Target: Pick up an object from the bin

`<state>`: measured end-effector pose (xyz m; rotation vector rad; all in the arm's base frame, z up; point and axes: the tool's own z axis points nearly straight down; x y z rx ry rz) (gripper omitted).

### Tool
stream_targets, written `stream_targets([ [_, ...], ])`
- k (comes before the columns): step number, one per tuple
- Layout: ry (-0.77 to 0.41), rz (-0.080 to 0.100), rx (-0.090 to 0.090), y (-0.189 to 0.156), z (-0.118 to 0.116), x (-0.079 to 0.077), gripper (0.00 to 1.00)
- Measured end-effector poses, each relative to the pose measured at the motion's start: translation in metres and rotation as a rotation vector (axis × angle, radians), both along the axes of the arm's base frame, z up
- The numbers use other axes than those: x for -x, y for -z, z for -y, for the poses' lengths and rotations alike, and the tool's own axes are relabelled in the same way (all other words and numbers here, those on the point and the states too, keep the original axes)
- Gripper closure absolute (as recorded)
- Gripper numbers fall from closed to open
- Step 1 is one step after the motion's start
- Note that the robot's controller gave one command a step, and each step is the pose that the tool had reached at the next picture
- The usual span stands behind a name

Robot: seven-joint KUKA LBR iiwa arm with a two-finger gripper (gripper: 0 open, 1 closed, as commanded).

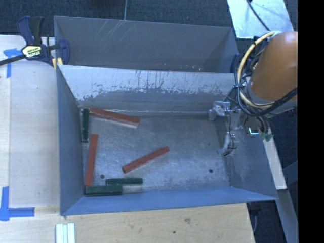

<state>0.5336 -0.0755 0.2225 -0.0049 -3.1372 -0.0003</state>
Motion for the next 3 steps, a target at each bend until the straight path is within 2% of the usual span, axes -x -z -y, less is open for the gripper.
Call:
stream_targets([
  [1, -0.098, 0.003, -0.003, 0.067, -0.062, -0.045, 0.00],
  [2, 0.130, 0.001, -0.001, 0.155, -0.129, -0.018, 0.00],
  [3, 0.131, 0.009, 0.000, 0.151, -0.126, -0.020, 1.00],
])
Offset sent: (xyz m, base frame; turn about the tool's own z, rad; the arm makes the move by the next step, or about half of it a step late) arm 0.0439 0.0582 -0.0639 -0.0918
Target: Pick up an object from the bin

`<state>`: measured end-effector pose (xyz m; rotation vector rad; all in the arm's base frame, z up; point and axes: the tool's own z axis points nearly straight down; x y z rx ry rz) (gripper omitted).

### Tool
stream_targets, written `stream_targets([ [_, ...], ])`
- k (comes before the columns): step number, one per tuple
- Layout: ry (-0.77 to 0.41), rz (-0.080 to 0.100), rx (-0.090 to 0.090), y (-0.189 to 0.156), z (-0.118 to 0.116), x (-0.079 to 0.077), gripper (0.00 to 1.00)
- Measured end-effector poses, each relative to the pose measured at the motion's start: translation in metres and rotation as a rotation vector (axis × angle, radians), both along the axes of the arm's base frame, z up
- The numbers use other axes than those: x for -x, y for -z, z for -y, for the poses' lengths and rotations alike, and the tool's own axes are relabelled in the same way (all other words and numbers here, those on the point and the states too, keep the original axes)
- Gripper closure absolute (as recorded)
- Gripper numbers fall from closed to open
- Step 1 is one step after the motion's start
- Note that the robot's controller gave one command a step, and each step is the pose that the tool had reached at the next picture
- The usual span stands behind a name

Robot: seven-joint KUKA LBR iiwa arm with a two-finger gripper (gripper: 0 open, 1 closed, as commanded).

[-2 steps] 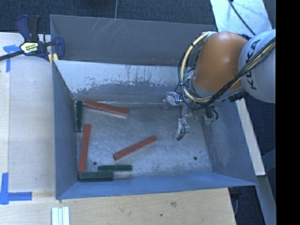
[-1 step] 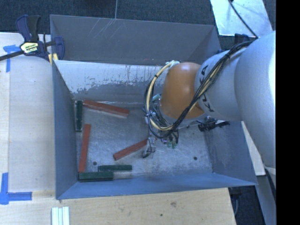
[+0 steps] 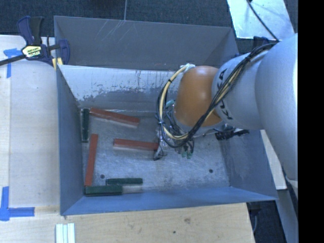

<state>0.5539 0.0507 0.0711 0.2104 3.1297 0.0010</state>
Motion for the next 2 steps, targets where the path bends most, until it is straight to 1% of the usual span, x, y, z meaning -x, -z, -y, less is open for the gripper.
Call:
stream_targets([
  [1, -0.052, 0.002, -0.002, -0.001, -0.053, -0.032, 1.00],
  [2, -0.062, 0.009, -0.003, -0.183, -0.097, -0.069, 1.00],
])
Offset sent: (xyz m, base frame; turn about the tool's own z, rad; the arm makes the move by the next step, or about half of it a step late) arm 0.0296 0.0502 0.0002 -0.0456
